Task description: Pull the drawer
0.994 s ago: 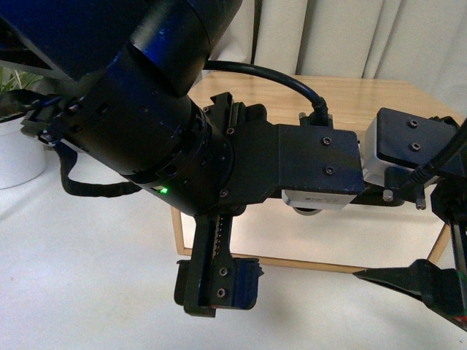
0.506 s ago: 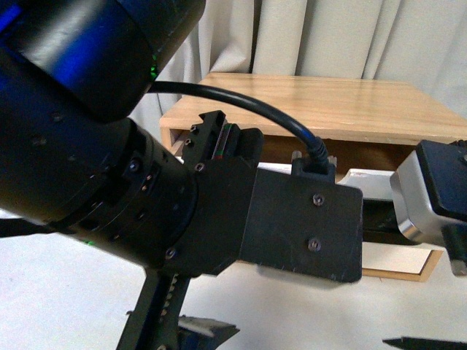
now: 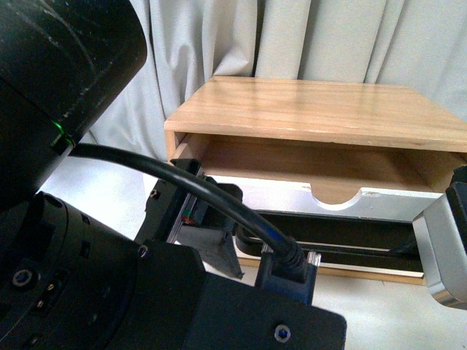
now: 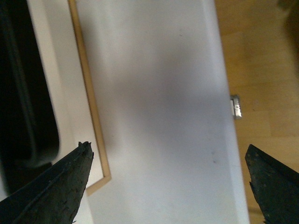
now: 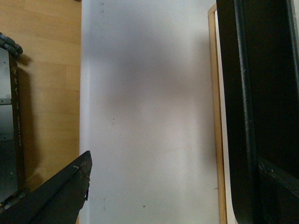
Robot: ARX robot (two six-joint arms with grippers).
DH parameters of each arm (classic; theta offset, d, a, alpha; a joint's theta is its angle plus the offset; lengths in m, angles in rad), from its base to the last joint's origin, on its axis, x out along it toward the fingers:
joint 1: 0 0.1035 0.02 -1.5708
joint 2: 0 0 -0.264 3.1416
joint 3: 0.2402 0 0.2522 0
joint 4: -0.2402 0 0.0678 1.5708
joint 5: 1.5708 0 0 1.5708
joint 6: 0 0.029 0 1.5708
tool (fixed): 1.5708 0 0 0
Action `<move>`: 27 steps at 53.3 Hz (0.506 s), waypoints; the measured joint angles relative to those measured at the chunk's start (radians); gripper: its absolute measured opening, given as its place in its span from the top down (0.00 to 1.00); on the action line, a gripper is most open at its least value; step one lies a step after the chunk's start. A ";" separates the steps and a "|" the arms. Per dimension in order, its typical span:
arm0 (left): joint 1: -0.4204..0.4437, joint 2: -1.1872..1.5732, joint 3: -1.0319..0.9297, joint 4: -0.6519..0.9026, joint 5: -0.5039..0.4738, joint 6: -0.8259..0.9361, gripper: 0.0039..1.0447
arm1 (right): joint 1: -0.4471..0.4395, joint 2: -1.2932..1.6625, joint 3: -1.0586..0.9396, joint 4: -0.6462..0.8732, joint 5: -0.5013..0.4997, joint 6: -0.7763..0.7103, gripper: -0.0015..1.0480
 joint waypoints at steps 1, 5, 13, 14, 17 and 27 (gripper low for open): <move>0.000 -0.002 0.000 0.023 0.009 -0.004 0.06 | 0.000 0.000 -0.005 0.018 -0.002 0.006 0.09; -0.001 -0.013 -0.005 0.089 0.018 -0.028 0.06 | -0.009 -0.008 -0.016 0.077 -0.019 0.032 0.09; 0.001 -0.047 -0.026 0.246 0.038 -0.098 0.06 | -0.043 -0.047 -0.034 0.166 -0.063 0.098 0.09; 0.002 -0.052 -0.029 0.259 0.037 -0.110 0.06 | -0.051 -0.057 -0.036 0.187 -0.070 0.112 0.09; 0.006 -0.070 -0.041 0.312 0.036 -0.134 0.06 | -0.066 -0.080 -0.049 0.230 -0.082 0.149 0.09; 0.061 -0.177 -0.132 0.559 -0.002 -0.306 0.06 | -0.171 -0.227 -0.121 0.408 -0.113 0.305 0.09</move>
